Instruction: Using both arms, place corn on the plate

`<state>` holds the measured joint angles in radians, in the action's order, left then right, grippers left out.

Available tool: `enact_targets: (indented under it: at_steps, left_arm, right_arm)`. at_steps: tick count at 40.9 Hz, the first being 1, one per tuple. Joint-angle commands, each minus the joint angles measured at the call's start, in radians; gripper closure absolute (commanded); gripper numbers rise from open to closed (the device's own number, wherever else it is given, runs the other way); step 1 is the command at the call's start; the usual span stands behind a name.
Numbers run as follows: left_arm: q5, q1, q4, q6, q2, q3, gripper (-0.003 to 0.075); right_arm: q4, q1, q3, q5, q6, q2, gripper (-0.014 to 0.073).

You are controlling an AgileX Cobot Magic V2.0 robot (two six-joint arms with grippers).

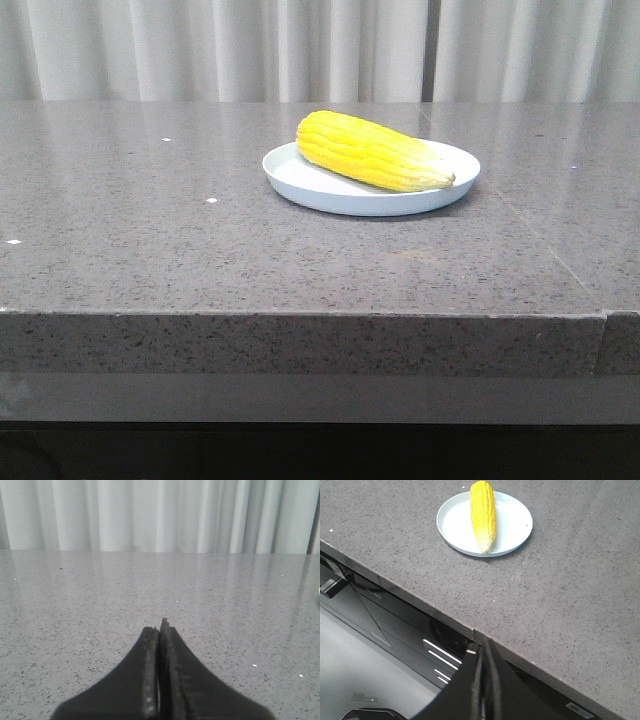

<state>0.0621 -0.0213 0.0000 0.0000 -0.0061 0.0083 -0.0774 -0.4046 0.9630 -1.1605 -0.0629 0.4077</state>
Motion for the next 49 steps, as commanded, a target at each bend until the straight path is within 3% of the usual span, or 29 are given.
enact_targets:
  at_steps: [1,11,20,49]
  left_arm:
    - [-0.083,0.003,-0.008,-0.012,-0.018,0.023,0.0741]
    - [-0.104,-0.002,0.006,-0.010,-0.018,0.023,0.0741]
    - [-0.110,-0.065,0.029,-0.010,-0.018,0.023,0.0741]
    - [-0.110,-0.065,0.029,-0.010,-0.018,0.023,0.0741]
  right_arm:
    - [0.008,0.005,0.017,0.071,-0.005,0.012,0.0680]
    - [0.008,0.005,0.017,0.071,-0.005,0.012,0.0680]
    - [0.008,0.005,0.017,0.071,-0.005,0.012,0.0680]
    - [0.008,0.005,0.017,0.071,-0.005,0.012,0.0680]
